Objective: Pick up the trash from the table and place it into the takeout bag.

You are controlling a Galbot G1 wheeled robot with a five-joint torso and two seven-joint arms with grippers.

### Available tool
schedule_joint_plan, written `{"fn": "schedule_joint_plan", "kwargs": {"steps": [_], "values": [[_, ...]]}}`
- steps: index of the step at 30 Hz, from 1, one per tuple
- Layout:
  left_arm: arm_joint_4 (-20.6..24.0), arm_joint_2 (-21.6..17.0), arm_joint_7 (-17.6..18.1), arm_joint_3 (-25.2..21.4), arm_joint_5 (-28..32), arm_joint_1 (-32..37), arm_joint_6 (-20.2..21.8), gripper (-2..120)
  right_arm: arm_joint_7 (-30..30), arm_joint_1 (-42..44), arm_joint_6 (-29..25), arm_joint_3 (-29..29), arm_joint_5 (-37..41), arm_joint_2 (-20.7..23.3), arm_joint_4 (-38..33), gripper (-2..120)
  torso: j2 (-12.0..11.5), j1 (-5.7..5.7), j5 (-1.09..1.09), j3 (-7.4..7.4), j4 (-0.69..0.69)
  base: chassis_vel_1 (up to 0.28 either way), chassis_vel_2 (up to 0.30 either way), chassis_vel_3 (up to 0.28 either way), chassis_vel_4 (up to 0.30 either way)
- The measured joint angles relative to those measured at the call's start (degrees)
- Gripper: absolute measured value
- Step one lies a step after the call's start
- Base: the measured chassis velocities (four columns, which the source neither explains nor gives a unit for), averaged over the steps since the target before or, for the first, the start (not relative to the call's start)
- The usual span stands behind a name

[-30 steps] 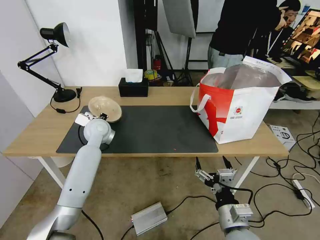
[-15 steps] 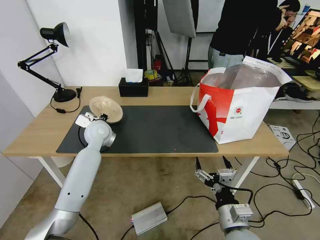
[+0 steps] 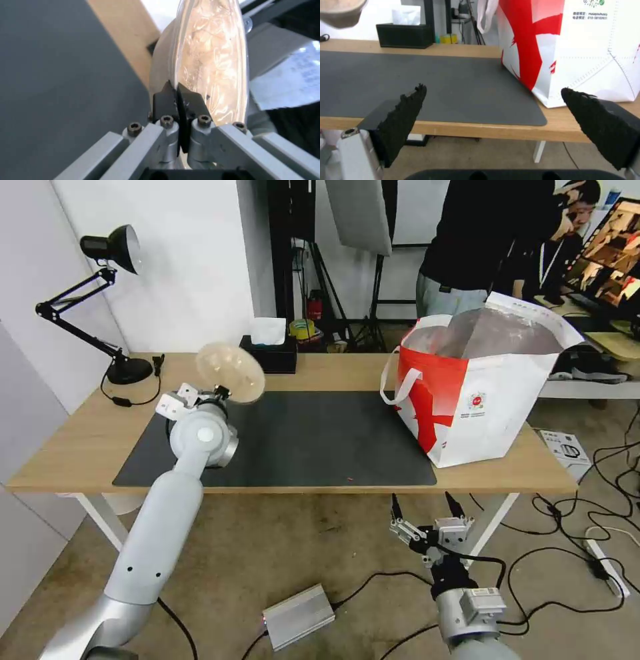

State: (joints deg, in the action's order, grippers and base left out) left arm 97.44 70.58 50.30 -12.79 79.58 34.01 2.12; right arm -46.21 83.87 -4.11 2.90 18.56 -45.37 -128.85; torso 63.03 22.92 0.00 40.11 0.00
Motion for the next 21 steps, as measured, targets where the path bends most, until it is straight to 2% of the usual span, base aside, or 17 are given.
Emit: {"fn": "schedule_joint_plan", "kwargs": {"steps": [12, 17, 21], "values": [[-0.77, -0.02, -5.16, 6.06, 1.98, -6.29, -2.82, 0, 0.00, 0.00, 0.00, 0.00, 0.00, 0.00, 0.00, 100, 0.00, 0.00, 0.00, 0.00, 0.00, 0.000, 0.000, 0.000, 0.000], [-4.00, 2.73, -6.79, 10.45, 2.15, -12.12, -3.80, 0, 0.00, 0.00, 0.00, 0.00, 0.00, 0.00, 0.00, 100, 0.00, 0.00, 0.01, 0.00, -0.01, 0.000, 0.000, 0.000, 0.000], [-6.19, 5.22, -6.87, 11.98, 2.11, -15.21, -4.02, 0, 0.00, 0.00, 0.00, 0.00, 0.00, 0.00, 0.00, 100, -0.01, 0.00, 0.01, 0.00, -0.01, 0.000, 0.000, 0.000, 0.000]]}}
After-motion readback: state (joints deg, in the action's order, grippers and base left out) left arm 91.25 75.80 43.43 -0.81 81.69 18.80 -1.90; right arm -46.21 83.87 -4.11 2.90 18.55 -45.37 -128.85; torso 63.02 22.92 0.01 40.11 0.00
